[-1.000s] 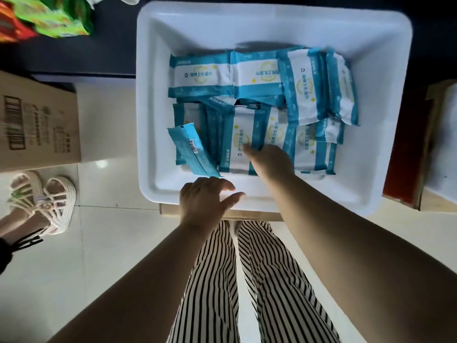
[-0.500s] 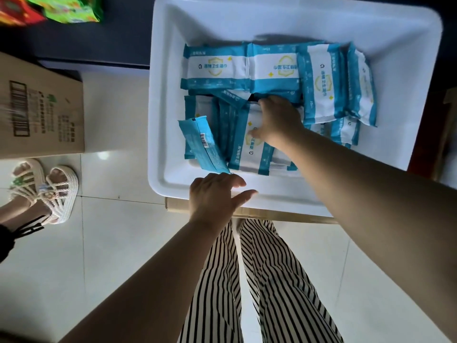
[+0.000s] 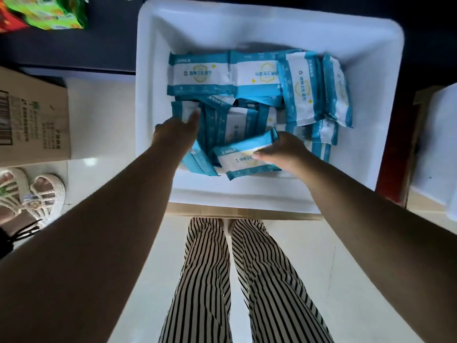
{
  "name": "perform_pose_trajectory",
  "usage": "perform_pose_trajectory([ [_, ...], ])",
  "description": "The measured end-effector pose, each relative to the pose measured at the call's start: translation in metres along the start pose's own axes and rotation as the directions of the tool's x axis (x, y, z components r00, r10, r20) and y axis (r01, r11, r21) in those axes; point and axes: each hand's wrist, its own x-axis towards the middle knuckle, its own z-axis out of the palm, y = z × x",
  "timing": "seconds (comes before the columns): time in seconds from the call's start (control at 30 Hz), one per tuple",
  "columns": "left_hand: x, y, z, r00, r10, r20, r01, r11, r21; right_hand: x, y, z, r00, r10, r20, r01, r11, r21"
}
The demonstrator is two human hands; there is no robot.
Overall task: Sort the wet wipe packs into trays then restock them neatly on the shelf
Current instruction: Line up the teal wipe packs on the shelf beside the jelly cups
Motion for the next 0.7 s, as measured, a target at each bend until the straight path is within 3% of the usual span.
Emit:
perform_pose_trajectory([
  [0.1, -0.005, -0.007, -0.002, 0.99, -0.136, 0.047, 0.141, 0.981, -0.131, -0.014, 0.018, -0.002, 0.995, 0.095, 0.004, -0.091, 0.938, 0.335],
  [0.23, -0.022, -0.029, 0.0, 0.963, -0.231, 0.136, 0.267, 0.872, -0.41, -0.029, 0.038, -0.002, 0.992, 0.122, 0.012, -0.115, 0.887, 0.448],
  [0.37, -0.065, -0.04, -0.006, 0.991, -0.124, 0.043, 0.122, 0.755, -0.644, -0.045, 0.033, -0.011, 0.998, 0.051, 0.038, -0.064, 0.842, 0.535],
  [0.5, -0.094, -0.047, -0.018, 0.996, -0.038, -0.08, -0.028, 0.725, -0.689, -0.049, 0.027, -0.026, 1.0, 0.02, -0.01, -0.009, 0.755, 0.655],
  [0.63, -0.09, -0.034, -0.024, 0.997, 0.051, -0.066, -0.082, 0.459, -0.885, -0.048, 0.02, -0.043, 0.997, 0.029, -0.077, 0.041, 0.639, 0.768],
  [0.7, -0.078, -0.023, -0.02, 0.992, 0.118, -0.051, -0.097, 0.428, -0.898, -0.046, 0.023, -0.049, 0.994, 0.061, -0.091, 0.037, 0.591, 0.806],
])
